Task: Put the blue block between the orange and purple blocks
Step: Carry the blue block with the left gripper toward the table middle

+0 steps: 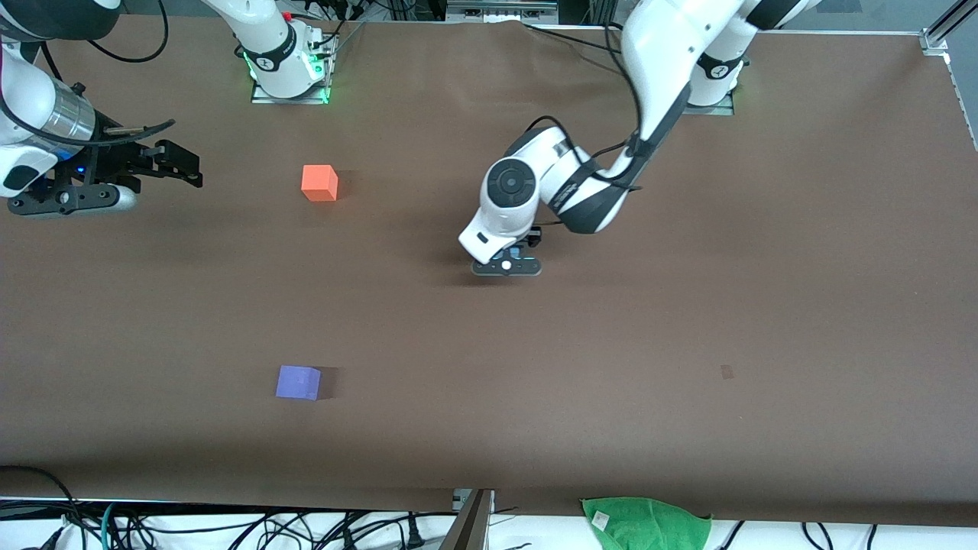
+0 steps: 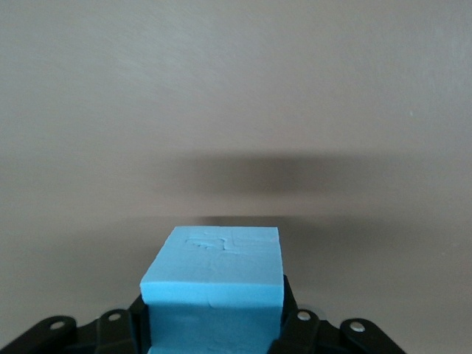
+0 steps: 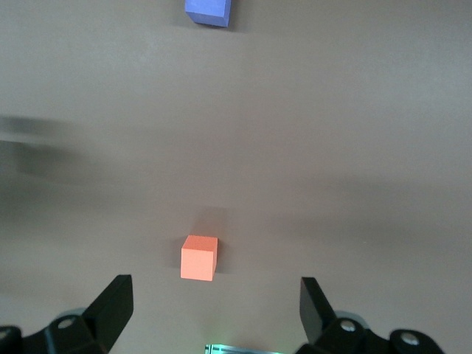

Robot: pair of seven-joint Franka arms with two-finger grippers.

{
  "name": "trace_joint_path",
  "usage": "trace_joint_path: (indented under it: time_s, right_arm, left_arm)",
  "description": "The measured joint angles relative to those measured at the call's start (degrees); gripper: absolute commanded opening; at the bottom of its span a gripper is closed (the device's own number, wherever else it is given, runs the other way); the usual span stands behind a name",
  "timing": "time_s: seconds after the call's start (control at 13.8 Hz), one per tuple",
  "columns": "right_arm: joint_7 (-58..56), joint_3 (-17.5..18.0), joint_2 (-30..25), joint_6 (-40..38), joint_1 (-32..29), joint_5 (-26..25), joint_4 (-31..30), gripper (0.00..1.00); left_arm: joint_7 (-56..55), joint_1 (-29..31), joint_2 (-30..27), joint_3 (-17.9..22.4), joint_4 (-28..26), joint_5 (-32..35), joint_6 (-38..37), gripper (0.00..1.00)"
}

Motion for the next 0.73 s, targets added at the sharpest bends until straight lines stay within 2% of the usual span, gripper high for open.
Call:
trace_joint_path:
  time_s: [0.07, 0.15, 0.58, 0.73]
  right_arm:
    - [0.00, 0.00, 0.16, 0.25, 0.00, 0.00, -0.10, 1.00]
    - [0.00, 0.00, 0.35, 0.48, 0.00, 0.00, -0.19, 1.00]
    - [0.00, 0.01, 0.61, 1.06, 0.00, 0.02, -0.57, 1.00]
    - [0.01, 0.32, 1.21, 2.74, 0.10, 0.31, -0.82, 1.00]
  left_arm:
    - [0.00, -0.68, 1.22, 0.11, 0.38, 0.00, 0.81, 0.78]
    - [-0.01, -1.06, 1.93, 0.21, 0.56, 0.00, 1.25, 1.00]
    - [-0.01, -0.98, 1.74, 0.86, 2.64, 0.00, 0.53, 1.00]
    - [0.08, 0.47, -1.39, 1.23, 4.18, 0.01, -5.30, 1.00]
